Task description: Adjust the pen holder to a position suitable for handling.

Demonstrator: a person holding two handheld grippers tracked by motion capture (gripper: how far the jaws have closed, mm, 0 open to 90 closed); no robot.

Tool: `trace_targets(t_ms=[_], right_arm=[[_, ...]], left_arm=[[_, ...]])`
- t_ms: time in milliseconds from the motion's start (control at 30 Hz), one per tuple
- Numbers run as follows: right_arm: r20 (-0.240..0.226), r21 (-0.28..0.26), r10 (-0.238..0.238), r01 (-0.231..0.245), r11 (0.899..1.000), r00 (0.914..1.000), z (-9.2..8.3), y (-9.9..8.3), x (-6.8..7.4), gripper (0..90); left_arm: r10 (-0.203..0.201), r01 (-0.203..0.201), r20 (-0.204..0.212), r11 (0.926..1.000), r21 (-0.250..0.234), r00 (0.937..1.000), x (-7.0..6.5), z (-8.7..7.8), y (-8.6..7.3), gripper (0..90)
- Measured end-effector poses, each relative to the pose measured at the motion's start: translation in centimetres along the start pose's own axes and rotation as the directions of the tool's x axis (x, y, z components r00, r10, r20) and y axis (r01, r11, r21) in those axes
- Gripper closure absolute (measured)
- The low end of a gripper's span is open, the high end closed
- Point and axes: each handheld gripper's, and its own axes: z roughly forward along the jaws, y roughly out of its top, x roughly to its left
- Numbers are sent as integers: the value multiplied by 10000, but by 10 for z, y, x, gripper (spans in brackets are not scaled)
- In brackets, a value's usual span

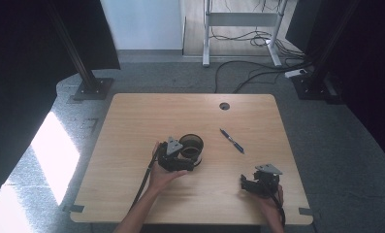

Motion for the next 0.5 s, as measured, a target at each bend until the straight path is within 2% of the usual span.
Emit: trace_targets(t_ms=[167,333,433,500], right_arm=[[-1,-1,-2,2,10000,10000,0,0,0,108],[1,-4,-4,4,10000,10000,0,0,0,108],[11,-8,-9,9,10000,10000,0,0,0,109],[21,-11,-11,11,10000,10000,0,0,0,110]], left_arm=[[173,-174,334,9998,23,9993,0,-12,0,19],[136,-144,521,9998,159,9985,0,-26,-8,42],[179,-189,489,9996,188,9986,1,-37,-15,44],[0,-9,382,9998,214,9993,4,-45,-21,49]])
